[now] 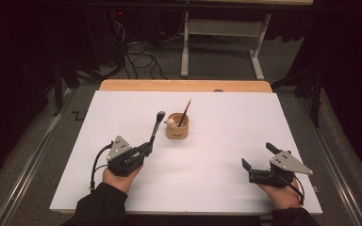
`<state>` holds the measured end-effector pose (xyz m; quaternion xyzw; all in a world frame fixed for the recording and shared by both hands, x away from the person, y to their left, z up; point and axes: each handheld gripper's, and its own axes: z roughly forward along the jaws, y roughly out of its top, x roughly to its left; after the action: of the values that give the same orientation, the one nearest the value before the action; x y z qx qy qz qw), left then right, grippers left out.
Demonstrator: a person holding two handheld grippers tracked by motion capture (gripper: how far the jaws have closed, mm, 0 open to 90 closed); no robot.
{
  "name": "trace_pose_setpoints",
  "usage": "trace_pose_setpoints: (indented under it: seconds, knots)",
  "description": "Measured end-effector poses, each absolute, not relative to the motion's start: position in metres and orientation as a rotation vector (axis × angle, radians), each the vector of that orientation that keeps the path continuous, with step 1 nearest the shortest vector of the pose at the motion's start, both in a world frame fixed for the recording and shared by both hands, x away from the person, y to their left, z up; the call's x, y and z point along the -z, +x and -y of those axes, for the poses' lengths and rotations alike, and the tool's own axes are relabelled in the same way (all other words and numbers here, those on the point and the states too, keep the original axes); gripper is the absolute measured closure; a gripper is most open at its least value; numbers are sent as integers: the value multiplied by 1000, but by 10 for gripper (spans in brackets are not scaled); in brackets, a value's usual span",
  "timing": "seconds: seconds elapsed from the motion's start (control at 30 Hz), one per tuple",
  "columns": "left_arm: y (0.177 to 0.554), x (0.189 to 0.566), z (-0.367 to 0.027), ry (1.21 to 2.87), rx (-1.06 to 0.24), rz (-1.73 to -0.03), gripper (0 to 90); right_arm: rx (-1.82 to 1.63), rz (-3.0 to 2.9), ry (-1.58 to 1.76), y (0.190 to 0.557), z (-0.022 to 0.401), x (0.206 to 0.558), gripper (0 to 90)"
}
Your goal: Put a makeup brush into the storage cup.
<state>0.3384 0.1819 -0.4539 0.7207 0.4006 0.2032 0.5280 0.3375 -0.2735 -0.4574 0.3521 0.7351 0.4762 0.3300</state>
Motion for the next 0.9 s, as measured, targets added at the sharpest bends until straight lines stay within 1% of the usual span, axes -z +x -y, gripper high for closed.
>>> trace_pose_setpoints:
  seconds: [0.03,0.47,0.67,0.9]
  knots:
    - [339,452,-181,1720,-498,-945,794,-1245,-1922,922,338,274,457,9]
    - [343,440,-151,1716,-446,-869,793,-1263,-1918,923,338,271,454,9]
    - [347,436,-139,1711,-439,-835,793,-1308,-1933,903,341,257,439,9]
    - [350,436,-137,1698,-450,-825,794,-1344,-1950,838,349,233,416,12]
